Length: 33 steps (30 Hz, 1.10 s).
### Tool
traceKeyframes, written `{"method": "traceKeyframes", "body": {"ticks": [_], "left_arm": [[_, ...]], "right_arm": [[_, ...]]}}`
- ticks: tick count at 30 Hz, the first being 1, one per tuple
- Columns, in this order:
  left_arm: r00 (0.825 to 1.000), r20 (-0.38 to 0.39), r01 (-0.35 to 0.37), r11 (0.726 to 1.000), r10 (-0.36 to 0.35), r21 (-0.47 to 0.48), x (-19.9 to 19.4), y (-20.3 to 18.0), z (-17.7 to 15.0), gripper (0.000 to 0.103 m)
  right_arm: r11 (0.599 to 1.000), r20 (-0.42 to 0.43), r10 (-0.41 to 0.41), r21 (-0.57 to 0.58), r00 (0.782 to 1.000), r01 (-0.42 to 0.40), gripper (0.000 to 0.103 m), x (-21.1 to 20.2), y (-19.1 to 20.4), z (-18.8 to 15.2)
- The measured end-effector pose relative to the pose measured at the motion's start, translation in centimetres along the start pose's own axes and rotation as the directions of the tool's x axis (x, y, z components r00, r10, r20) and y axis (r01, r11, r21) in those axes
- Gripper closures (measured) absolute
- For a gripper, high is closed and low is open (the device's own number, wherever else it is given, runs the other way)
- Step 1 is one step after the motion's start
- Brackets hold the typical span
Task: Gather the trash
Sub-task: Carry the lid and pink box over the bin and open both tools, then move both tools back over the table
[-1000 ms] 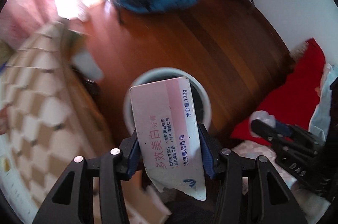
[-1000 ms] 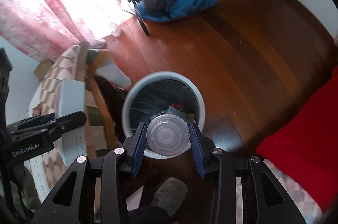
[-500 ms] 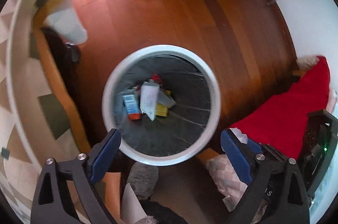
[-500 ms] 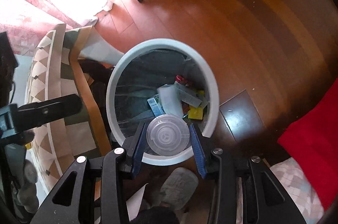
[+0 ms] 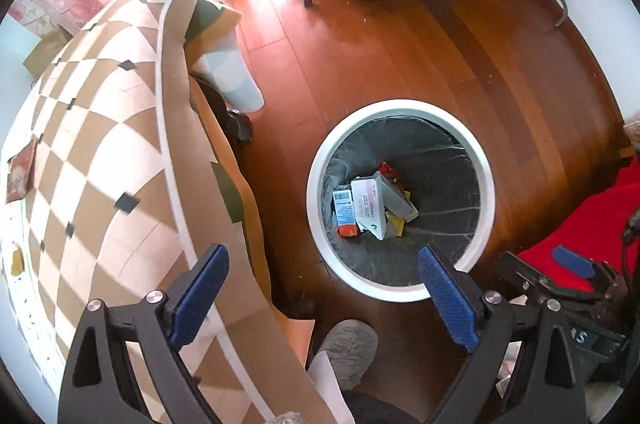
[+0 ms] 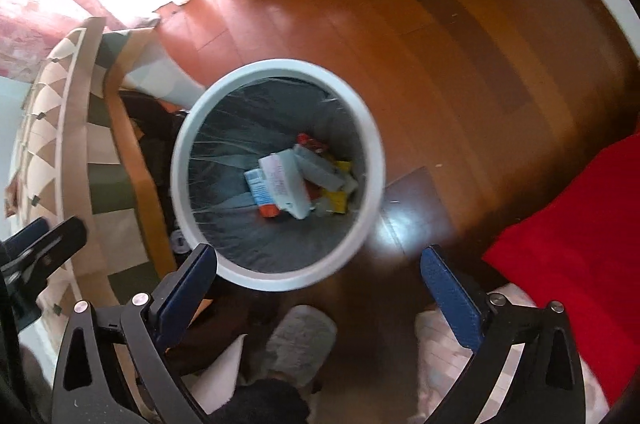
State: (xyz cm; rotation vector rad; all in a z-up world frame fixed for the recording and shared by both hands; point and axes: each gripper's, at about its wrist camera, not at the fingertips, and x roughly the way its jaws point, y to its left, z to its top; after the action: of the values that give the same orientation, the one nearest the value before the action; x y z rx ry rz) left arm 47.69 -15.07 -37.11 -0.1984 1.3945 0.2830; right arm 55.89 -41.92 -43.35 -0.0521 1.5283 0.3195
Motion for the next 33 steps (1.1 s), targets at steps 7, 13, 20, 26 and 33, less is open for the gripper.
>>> {"method": "traceKeyframes", "body": {"ticks": [7,13,20,26,33], "left_arm": [[0.999,0.035,-0.015,1.0,0.015,-0.001,-2.0,0.1,-0.9,0.006],[0.998,0.066,-0.013,1.0,0.013,0.001,-4.3,0.1,-1.7,0.006],[0.992,0.125,0.005,1.0,-0.004,-0.009,-8.7,1.1,-2.9,0.006],[0.978,0.206,0.005,0.998,0.008,-0.059,-13.9,3.7,-3.8,0.006],[0.95,0.309,0.029,0.979,0.037,-0.204,-19.6,12.8,-5.6,0.006]], "right_arm": [[0.997,0.046,-0.075,-0.027,0.996,0.076,0.0,-3.1,0.6,-0.9],[0.996,0.085,-0.084,-0.035,0.993,0.087,0.0,-6.6,1.3,-1.8],[0.997,0.158,-0.073,-0.022,0.985,0.077,0.0,-12.0,1.6,-3.0],[0.998,0.26,-0.026,-0.043,0.965,0.038,0.0,-18.2,4.4,-4.0],[0.984,0.318,0.09,-0.177,0.944,-0.034,0.0,-23.4,13.8,-4.9]]}}
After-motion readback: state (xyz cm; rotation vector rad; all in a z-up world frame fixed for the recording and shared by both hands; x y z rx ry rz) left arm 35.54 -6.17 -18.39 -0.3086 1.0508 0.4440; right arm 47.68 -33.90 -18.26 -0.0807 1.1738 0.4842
